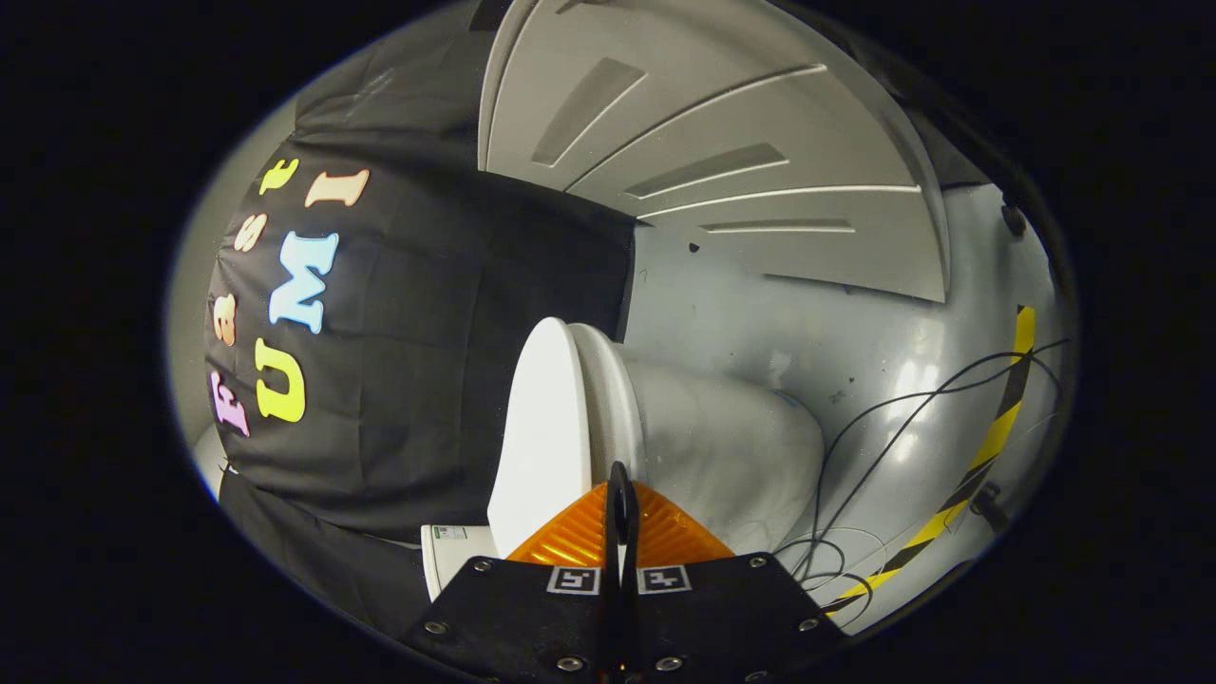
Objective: Open the toilet lid.
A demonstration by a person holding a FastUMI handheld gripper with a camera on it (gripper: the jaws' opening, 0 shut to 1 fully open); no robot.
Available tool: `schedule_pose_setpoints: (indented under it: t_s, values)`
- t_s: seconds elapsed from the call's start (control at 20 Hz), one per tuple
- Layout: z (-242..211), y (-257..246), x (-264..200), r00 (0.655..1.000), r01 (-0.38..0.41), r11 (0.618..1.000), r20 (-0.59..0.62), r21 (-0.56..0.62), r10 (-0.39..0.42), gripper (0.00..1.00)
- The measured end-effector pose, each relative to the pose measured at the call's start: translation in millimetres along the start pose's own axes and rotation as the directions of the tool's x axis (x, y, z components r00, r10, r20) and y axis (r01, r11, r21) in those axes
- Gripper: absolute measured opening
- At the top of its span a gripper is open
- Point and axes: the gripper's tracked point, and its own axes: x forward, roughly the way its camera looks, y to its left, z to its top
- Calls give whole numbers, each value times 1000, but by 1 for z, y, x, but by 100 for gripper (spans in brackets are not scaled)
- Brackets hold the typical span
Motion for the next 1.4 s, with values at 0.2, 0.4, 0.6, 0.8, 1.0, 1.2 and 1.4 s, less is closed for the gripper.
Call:
schedule_pose_setpoints:
  t_s: [0.2, 0.4, 0.6, 0.8, 1.0, 1.2, 1.4]
  values:
    - [4, 28, -16, 999, -26, 1000, 43, 7, 25, 0]
    - [6, 53, -28, 998, -34, 999, 45, -26, 35, 0]
    - [6, 77, -39, 998, -37, 997, 45, -73, 40, 0]
    - [2, 106, -52, 996, -70, 992, 44, -102, 75, 0]
    - [-3, 138, -67, 993, -106, 986, 45, -125, 112, 0]
    - [-16, 168, -79, 987, -143, 970, 38, -197, 153, 0]
    - [-22, 186, -86, 985, -156, 958, 34, -239, 169, 0]
